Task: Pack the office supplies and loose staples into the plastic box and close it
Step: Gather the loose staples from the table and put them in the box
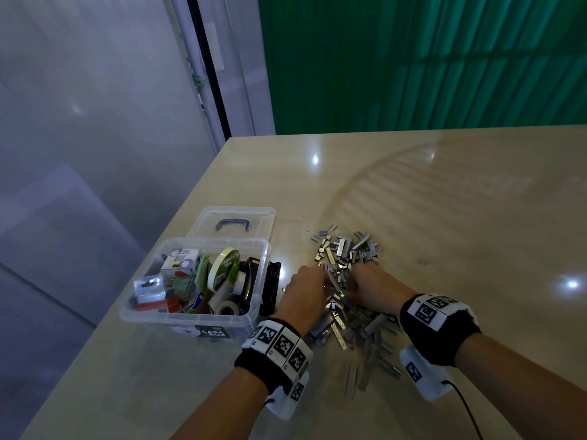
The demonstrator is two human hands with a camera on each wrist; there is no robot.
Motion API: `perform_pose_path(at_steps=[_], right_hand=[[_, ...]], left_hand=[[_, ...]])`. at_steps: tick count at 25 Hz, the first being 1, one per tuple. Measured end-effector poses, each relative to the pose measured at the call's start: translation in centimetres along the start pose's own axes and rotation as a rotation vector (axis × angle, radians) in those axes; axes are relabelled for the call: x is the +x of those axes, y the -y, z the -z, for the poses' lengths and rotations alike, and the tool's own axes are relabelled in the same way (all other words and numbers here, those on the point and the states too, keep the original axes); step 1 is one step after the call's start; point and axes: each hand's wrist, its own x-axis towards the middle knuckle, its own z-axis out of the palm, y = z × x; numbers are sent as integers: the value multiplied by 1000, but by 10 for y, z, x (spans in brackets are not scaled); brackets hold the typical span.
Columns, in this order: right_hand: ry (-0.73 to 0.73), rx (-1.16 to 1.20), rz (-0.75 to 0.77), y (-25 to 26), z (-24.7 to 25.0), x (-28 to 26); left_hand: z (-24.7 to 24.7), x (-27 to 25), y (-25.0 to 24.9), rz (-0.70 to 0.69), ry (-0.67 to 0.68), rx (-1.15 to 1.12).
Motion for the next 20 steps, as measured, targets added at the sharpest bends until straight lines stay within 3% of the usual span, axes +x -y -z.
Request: perform_pose_path(at_steps=[6,10,14,20], right_hand=[[18,-61,2,6,-7,2],[21,33,-58,12,8,5],[-92,100,69,46,52,12],[-144,232,349,151,78,29]], left_hand=[[39,-17,-6,-106,-21,-56],[84,-41,-11,-150,-103,-210],[138,-66,14,-146,-301,-256],[179,-87,89,-21,-528,-213]])
